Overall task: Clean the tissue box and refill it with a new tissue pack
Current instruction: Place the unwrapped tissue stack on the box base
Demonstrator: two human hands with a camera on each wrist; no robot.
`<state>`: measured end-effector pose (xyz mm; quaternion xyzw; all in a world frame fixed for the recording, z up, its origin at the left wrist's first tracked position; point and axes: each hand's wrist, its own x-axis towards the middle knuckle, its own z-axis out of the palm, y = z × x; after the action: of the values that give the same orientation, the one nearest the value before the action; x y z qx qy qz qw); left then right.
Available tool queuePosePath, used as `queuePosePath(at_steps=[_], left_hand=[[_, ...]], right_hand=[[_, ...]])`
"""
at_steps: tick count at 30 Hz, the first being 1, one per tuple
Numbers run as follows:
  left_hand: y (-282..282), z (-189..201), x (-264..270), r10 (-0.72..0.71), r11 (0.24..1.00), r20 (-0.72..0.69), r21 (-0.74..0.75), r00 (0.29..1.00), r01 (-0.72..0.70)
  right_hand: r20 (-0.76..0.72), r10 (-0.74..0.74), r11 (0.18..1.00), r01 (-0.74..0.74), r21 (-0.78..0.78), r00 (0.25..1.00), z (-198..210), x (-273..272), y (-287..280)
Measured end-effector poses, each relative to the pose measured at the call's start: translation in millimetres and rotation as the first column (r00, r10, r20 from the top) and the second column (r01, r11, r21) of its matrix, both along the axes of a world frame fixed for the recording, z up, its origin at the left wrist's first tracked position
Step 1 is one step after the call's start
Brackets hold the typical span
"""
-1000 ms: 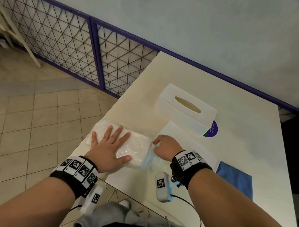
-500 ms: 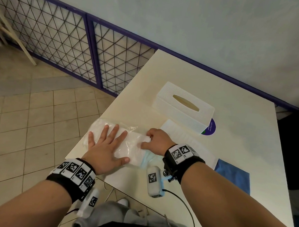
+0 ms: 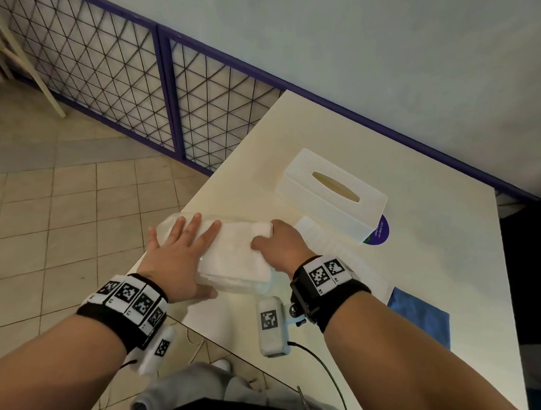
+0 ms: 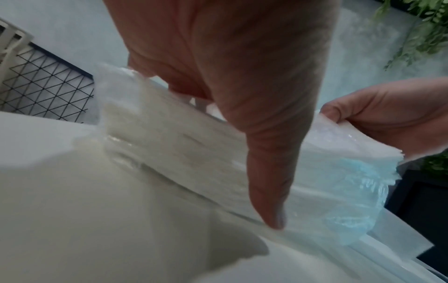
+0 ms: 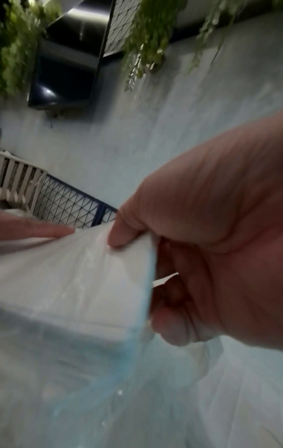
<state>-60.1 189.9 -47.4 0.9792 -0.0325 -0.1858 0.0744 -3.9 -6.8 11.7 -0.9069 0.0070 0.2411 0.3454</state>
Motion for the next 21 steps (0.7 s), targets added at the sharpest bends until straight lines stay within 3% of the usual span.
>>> queuePosePath(at_steps=[5,9,11,12,13,14,16,18,19,21], left_hand=[[-6.0,8.2,-9.2,0.149,0.989,-0.071,-0.01,0.986,-0.15],[-12.4,24.6,-13.8,0.192,0.981,-0.218,0.069,0.957,-0.181],[-18.2,40.0,-6.4,0.176,0.983,-0.152,0.07,0.973,-0.167],[-22.7,47.9,-1.0,0.159,0.987,-0.066,-0.01,0.985,-0.16],[-28.7,54.6,5.7,0.164,0.97,0.032,-0.187,0.986,-0.156],[-36.4,61.4,12.8,0.205,0.894,0.099,-0.424,0.974,-0.145],[-53.0,67.1,27.7,0.287,0.578,0.067,-0.808,0.956,-0.117],[-70.1,66.9,41.8,0.224,0.296,-0.091,-0.942,0.97,-0.157],[-79.3,66.1,48.3,0.167,0.2,-0.163,-0.96,0.972,-0.196],[-99.8,64.5,59.3,0.084,0.098,-0.229,-0.967,0.97,-0.237]], right_hand=[[0.114,-0.018,0.997,0.026,-0.07,0.993,25.0,3.4,-18.6],[0.241,0.079,0.989,-0.045,-0.142,0.967,59.3,0.3,-45.0],[0.31,0.166,0.978,-0.115,-0.177,0.936,78.7,-3.7,-62.9],[0.343,0.185,0.975,-0.13,-0.177,0.921,87.3,-6.5,-73.0],[0.373,0.186,0.977,-0.132,-0.166,0.909,95.9,-9.9,-84.0],[0.403,0.169,0.982,-0.12,-0.145,0.9,102.9,-13.4,-95.3],[0.458,0.075,0.996,-0.049,-0.069,0.886,112.0,-19.6,-116.6],[0.484,-0.071,0.997,0.049,0.058,0.872,111.8,-26.7,-137.3],[0.477,-0.141,0.988,0.092,0.124,0.867,108.6,-31.1,-146.6],[0.446,-0.247,0.961,0.159,0.226,0.86,93.3,-39.9,-162.3]])
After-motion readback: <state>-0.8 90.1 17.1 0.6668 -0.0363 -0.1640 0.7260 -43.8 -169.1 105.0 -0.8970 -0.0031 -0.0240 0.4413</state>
